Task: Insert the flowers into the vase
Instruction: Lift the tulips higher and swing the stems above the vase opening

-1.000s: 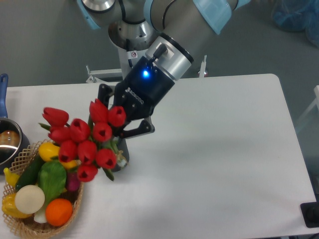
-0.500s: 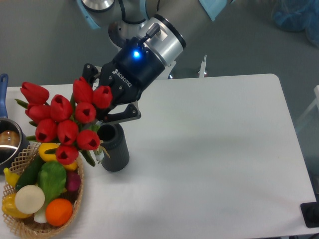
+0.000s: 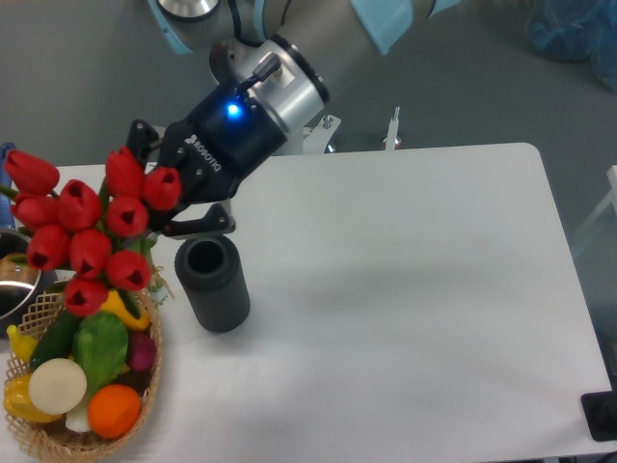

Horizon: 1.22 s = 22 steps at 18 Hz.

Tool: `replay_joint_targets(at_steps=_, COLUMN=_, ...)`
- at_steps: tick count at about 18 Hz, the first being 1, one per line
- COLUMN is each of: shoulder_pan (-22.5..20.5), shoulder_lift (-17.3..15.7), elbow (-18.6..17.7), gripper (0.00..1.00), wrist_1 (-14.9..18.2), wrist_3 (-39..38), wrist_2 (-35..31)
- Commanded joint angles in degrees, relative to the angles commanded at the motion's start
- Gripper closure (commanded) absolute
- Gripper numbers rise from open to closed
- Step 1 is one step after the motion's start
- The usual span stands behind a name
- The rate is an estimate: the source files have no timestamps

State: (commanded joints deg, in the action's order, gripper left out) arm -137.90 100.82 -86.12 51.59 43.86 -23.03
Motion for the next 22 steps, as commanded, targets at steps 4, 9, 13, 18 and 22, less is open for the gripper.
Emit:
replay_joint_targets(at_steps=4, shoulder_pan=-0.8, shoulder_lift=-3.9, elbow=-4.9, gripper=0.87, wrist_1=-1.1, wrist_3=0.5, wrist_2=-0.1)
replay_joint_targets(at_steps=9, shoulder_pan=-2.0, shoulder_lift=-7.6, elbow=-9.0, gripper=0.87, wrist_1=-1.1, wrist_3=1.5, wrist_2=0.0)
replay_joint_targets(at_steps=13, shoulder_pan=-2.7, shoulder_lift=-10.0, elbow=-11.9, gripper=0.84, wrist_1=-1.1, wrist_3=2.1, wrist_2=0.4)
replay_joint_targets(at_steps=18, shoulder_pan=-3.1, shoulder_lift=-12.2, elbow=-15.0, gripper=0.84, wrist_1=-1.2, wrist_3=4.3, wrist_2=0.6)
replay_joint_targets(at_steps=22, shoulder_pan=-6.4, shoulder_lift=-14.2, elbow=-17.3, gripper=0.84, wrist_1=-1.1, wrist_3=8.1, wrist_2=0.4)
